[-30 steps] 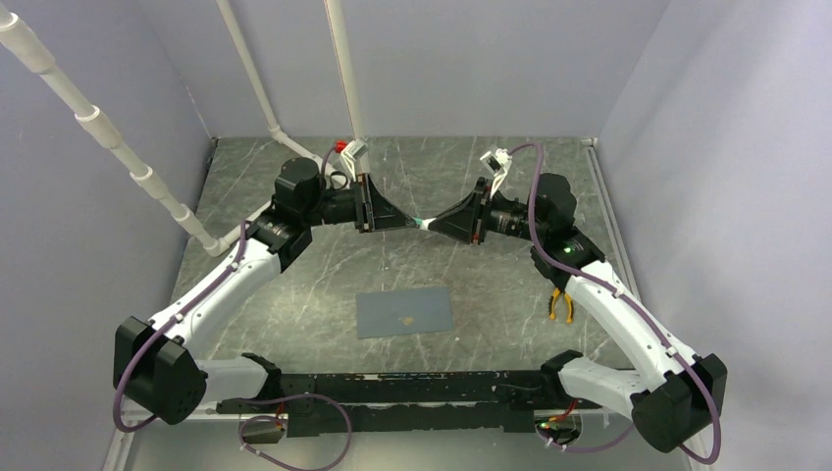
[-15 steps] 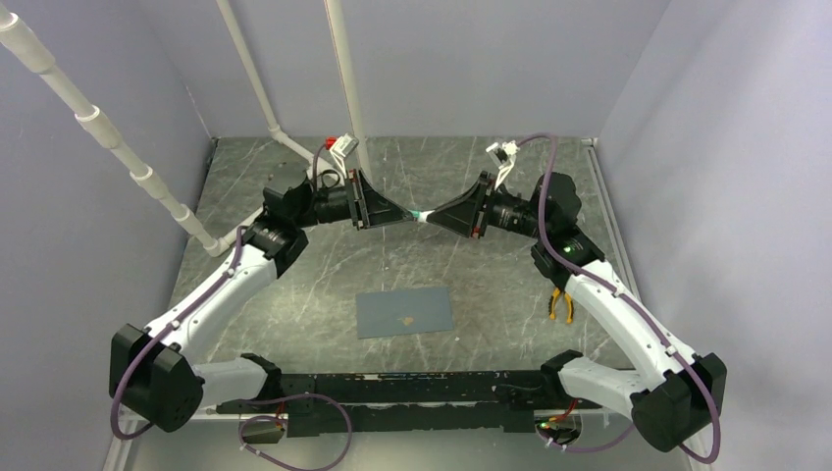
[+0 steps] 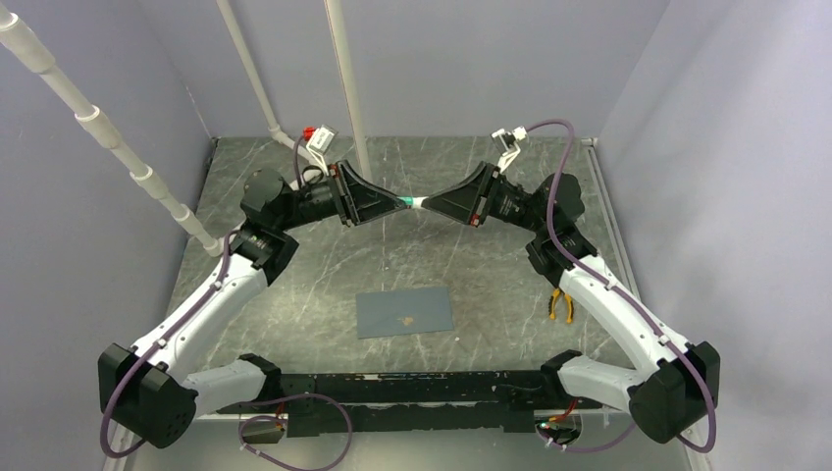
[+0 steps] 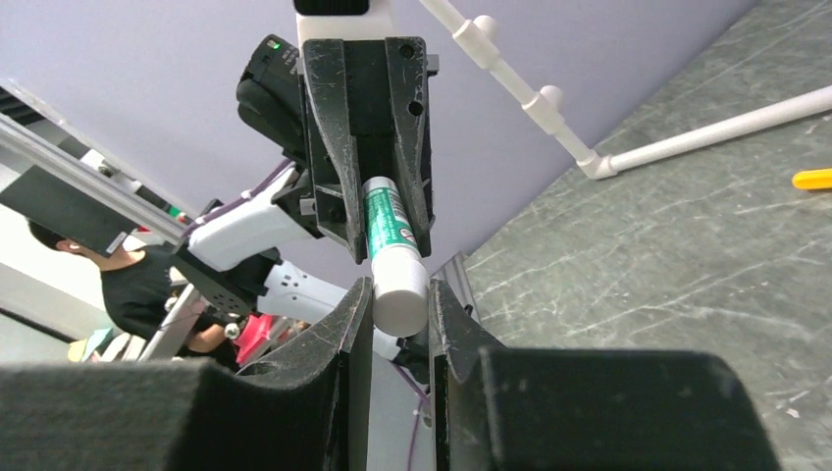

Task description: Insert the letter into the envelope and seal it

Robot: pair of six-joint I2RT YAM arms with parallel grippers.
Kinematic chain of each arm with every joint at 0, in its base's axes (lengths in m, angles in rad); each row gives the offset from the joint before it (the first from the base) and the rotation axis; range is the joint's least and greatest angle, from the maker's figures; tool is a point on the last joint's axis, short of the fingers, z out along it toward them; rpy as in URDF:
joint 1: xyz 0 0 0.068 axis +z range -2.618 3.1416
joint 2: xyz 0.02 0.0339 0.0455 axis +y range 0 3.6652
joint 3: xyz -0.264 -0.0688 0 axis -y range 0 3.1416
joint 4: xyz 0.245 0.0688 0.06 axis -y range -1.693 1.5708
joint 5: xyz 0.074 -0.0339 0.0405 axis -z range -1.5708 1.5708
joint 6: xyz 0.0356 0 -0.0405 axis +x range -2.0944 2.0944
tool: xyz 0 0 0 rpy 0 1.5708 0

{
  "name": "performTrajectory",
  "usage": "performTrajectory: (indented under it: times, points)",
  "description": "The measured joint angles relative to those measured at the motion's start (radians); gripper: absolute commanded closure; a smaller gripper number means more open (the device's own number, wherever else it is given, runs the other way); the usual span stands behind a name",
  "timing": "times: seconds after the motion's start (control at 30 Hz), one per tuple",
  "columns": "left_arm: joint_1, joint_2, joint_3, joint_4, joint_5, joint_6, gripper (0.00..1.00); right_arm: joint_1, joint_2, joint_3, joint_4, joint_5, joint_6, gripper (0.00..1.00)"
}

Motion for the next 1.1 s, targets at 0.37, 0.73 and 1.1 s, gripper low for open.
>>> performTrajectory:
  times: [0.37,0.73,1.1]
  points:
    - [0.007,-0.011,-0.038,0.159,0.010,-0.007,0.98,0.042,0.053,-0.019,0.198,0.023,0.177,1.00]
    - [0.010,0.015,-0.018,0.159,0.026,0.031,0.98,0.050,0.082,-0.018,0.261,0.025,0.245,1.00]
    - [-0.005,0.029,0.020,0.133,0.015,0.133,0.97,0.050,0.094,-0.009,0.298,0.045,0.276,1.00]
